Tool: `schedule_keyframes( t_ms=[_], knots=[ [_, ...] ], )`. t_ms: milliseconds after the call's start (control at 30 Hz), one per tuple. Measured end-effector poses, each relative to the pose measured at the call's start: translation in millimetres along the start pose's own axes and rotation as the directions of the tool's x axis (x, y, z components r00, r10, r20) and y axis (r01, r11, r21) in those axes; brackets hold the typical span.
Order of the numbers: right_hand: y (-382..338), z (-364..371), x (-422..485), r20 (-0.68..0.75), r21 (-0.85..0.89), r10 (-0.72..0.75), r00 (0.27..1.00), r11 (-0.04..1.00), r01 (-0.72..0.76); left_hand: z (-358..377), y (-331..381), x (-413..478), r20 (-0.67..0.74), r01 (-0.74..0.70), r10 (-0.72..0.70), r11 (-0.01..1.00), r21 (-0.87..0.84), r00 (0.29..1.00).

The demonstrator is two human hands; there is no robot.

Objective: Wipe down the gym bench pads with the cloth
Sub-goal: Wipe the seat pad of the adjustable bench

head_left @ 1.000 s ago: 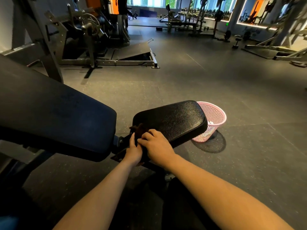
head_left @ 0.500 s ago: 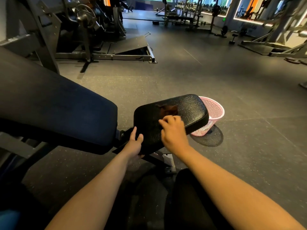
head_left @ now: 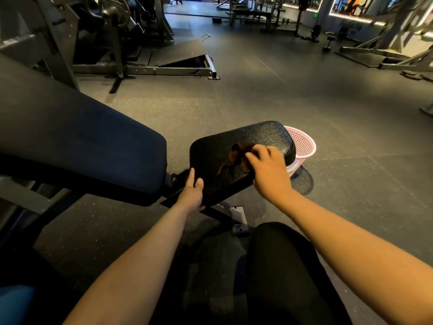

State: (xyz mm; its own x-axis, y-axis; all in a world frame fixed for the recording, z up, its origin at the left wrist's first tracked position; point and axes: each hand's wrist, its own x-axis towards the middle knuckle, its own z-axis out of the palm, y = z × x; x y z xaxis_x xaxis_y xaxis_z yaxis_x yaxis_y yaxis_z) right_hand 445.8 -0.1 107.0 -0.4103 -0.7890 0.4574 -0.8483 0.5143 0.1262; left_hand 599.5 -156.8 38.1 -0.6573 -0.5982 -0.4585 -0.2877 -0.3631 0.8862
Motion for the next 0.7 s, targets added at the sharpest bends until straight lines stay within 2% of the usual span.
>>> schedule_keyframes(
  t_ms=[67,133,200,300,400,567,700],
  knots=[
    [-3,-3,0,-0.008,0.026,0.078,0.997,0.997,-0.078,0,0,1,-0.016,-0.003,0.003,1.0,0.021,1.0],
    [-26,-1,-3,0.001,0.071,0.088,0.996,0.994,-0.088,-1,-2,4,-0.018,-0.006,0.006,1.0,0.031,1.0],
    [-55,5,-7,0.072,0.128,0.03,0.997,0.991,-0.04,-1,0,3,-0.006,-0.026,0.026,0.999,0.043,1.0],
    [-96,18,-19,0.185,0.236,-0.137,0.973,0.967,0.092,-1,0,2,-0.027,-0.067,0.07,0.993,0.099,0.997],
    [-115,24,-25,0.287,0.242,-0.215,0.933,0.959,0.146,-1,-2,5,-0.025,-0.075,0.076,0.996,0.053,0.997],
    [-74,16,-24,0.193,0.123,-0.299,0.935,0.952,0.279,-2,-3,6,-0.043,-0.07,0.077,0.987,0.144,0.996],
    [-15,1,-20,0.065,0.071,-0.171,0.983,0.984,0.166,-5,-15,21,-0.049,-0.058,0.067,0.985,0.165,0.997]
  ],
)
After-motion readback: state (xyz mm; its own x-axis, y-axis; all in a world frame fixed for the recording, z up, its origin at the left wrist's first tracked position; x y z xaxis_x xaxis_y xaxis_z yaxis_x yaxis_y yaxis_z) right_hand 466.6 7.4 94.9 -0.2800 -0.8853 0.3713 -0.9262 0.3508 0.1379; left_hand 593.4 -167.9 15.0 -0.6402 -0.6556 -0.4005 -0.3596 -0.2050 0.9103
